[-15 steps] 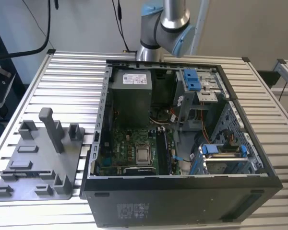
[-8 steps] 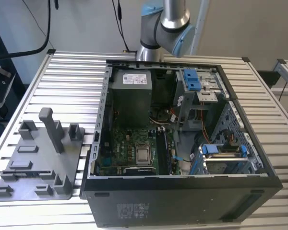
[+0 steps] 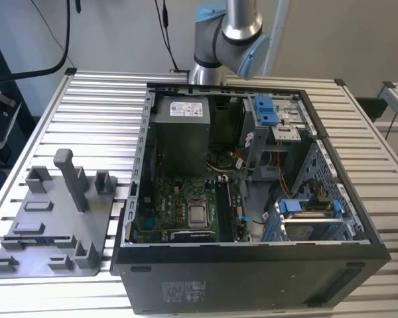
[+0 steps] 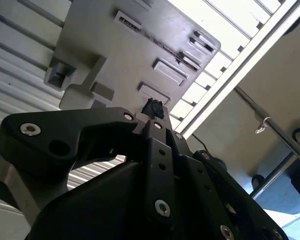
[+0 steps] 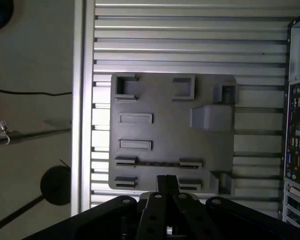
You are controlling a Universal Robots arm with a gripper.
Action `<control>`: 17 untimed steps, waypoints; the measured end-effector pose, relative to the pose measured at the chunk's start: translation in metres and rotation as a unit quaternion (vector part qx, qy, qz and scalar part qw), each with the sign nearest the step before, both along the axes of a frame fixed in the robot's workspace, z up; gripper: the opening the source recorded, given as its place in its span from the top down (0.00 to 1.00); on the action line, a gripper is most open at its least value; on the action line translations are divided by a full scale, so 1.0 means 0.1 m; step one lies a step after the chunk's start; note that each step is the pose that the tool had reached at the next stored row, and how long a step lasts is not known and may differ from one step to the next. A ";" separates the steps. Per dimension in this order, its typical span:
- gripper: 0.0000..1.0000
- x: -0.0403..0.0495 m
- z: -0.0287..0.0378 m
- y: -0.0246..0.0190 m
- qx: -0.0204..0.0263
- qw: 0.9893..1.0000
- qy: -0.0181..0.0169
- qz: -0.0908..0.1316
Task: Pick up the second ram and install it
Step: 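Pick up the second ram and move it above second insertion slot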
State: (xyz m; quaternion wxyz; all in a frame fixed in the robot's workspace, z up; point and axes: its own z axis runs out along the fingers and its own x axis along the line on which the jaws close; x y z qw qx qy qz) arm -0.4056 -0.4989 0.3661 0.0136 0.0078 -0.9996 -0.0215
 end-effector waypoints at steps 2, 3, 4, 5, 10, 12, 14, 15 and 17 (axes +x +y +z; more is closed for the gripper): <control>0.89 0.000 0.000 0.005 -0.001 1.000 0.000 0.006; 0.89 0.000 0.000 0.007 -0.001 1.000 -0.001 0.009; 0.89 0.000 -0.001 0.008 -0.002 1.000 -0.001 0.012; 0.89 0.000 -0.001 0.007 -0.002 1.000 -0.001 0.017; 0.89 0.000 -0.001 0.008 -0.002 0.999 -0.001 0.048; 0.89 0.000 -0.001 0.008 -0.002 0.998 -0.001 0.064; 0.89 0.000 -0.001 0.008 -0.002 0.997 -0.001 0.080; 0.89 0.000 -0.001 0.008 -0.002 0.996 -0.001 0.089; 0.89 0.000 -0.001 0.009 -0.002 0.995 -0.001 0.104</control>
